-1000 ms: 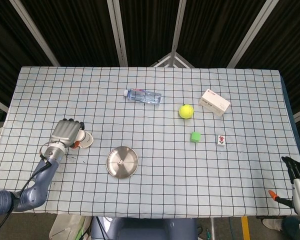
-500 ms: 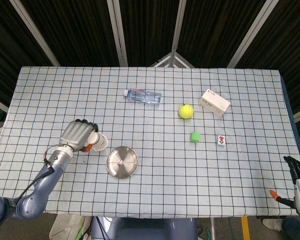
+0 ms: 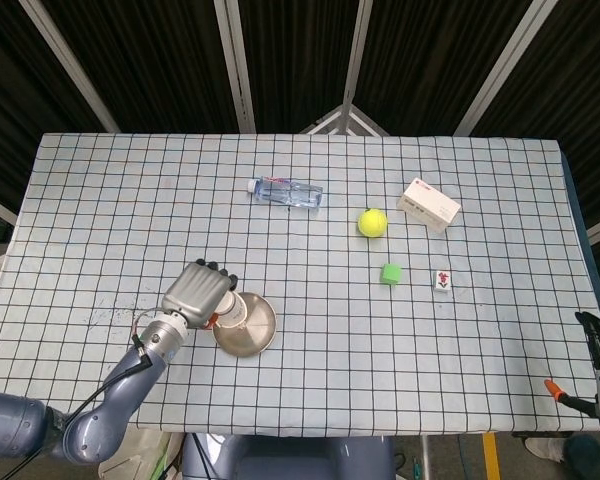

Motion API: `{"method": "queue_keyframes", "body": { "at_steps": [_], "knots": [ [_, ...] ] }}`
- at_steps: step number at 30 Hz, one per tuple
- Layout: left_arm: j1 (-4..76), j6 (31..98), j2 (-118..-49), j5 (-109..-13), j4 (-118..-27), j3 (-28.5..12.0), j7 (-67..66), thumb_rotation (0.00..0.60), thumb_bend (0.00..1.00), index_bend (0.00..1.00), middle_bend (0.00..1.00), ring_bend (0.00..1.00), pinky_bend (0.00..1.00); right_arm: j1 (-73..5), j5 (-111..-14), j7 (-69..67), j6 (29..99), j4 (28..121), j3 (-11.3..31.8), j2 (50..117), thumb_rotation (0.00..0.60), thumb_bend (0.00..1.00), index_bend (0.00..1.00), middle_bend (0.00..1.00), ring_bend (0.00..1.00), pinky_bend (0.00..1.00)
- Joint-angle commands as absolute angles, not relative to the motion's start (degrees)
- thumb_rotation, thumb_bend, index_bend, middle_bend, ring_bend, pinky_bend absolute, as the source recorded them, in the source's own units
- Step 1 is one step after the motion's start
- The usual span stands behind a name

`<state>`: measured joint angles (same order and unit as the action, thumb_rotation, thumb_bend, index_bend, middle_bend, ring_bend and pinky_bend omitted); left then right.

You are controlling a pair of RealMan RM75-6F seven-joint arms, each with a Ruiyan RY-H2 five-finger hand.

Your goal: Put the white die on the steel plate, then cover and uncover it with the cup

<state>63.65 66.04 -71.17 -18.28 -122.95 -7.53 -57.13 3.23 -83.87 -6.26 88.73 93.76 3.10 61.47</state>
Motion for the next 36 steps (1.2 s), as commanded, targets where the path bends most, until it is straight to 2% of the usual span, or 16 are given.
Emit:
{"method": "queue_keyframes", "body": {
  "at_steps": [1, 19, 36],
  "knots": [
    [64.70, 67.27, -73.60, -16.82, -121.54, -6.85, -57.86, 0.600, 0.55, 0.41, 0.38, 0.22, 0.23, 3.34, -83.86, -6.49, 88.86, 93.75, 3.11, 61.36, 0.600, 0.04, 0.12, 0.12, 0.12, 0.02],
    [63.60, 63.40, -81.42, -23.68, -113.15, -4.08, -52.77, 0.600, 0.55, 0.42, 0.38, 0.23, 0.23, 3.79, -83.31, -7.72, 89.11, 93.47, 3.27, 60.91, 0.600, 0.04, 0.12, 0.12, 0.12, 0.02],
    [62.64, 62.62, -82.96, -28.63, -109.57, -1.90, -50.77, 0.600, 0.55, 0.42, 0.39, 0.23, 0.23, 4.17, -83.42, -8.75, 89.35, 93.10, 3.18, 60.64, 0.600, 0.04, 0.12, 0.12, 0.12, 0.02]
  ]
}}
